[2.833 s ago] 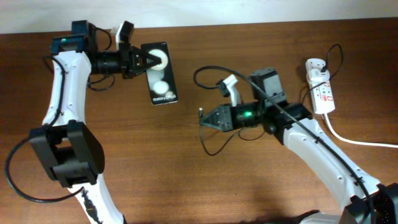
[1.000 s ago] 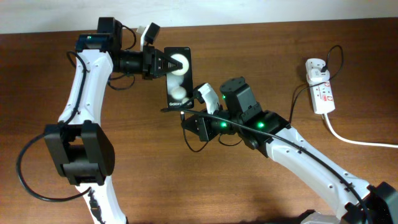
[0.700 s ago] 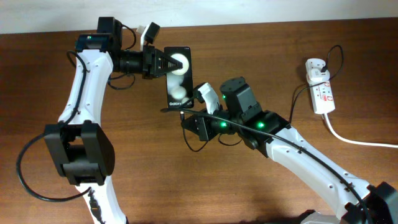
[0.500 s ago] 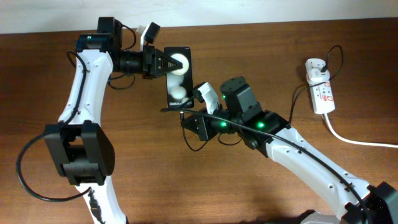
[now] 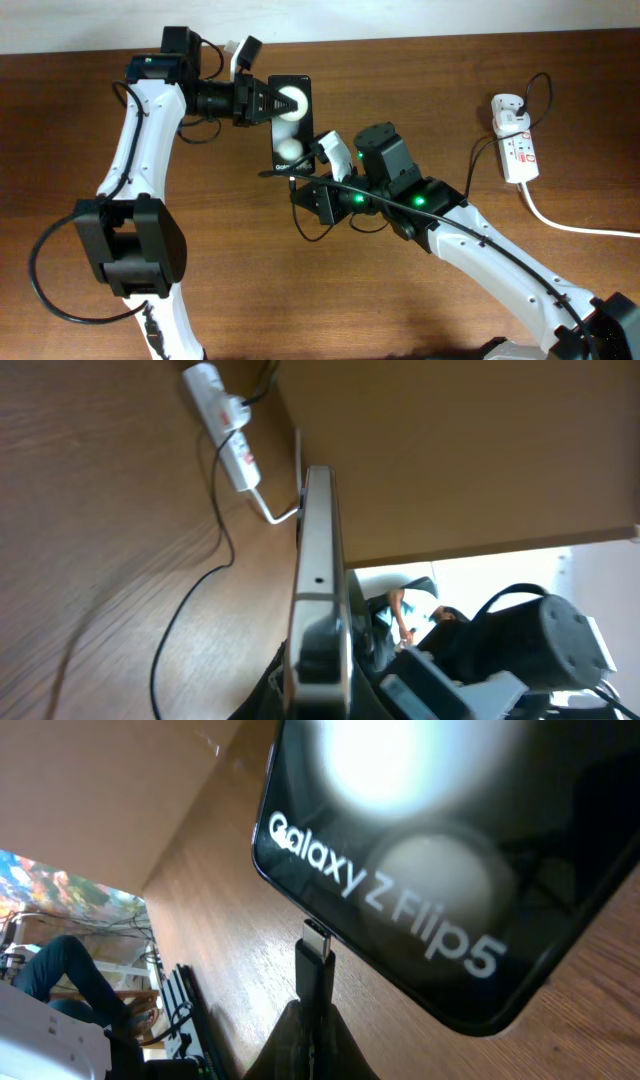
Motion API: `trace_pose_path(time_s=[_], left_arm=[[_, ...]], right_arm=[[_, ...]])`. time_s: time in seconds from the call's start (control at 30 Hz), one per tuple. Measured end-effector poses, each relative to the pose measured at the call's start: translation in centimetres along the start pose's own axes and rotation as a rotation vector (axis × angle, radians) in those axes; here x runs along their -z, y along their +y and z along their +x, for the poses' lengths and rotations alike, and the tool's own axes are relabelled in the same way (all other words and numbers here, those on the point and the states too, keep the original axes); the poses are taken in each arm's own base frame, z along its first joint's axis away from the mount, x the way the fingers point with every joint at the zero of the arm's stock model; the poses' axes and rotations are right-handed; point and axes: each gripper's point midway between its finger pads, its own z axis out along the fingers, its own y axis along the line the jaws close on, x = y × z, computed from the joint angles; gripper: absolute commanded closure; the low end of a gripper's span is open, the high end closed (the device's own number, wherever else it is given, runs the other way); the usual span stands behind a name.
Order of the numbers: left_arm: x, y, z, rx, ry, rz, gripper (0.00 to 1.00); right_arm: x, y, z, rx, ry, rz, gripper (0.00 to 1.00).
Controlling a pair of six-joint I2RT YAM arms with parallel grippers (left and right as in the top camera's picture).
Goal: Plug charger to phone and switch on socket
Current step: 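Align the USB-C plug under the phone's charging port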
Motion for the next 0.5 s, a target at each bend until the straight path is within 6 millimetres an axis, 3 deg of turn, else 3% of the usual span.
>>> trace_pose_path(time_s=[0.5], left_arm=[[0.01,-0.51,-0.16,-0.007,-0.006,0.03,1.0]], right_arm=[[0.0,-0.23,0.26,-0.028,0.009,0.011,0.96]])
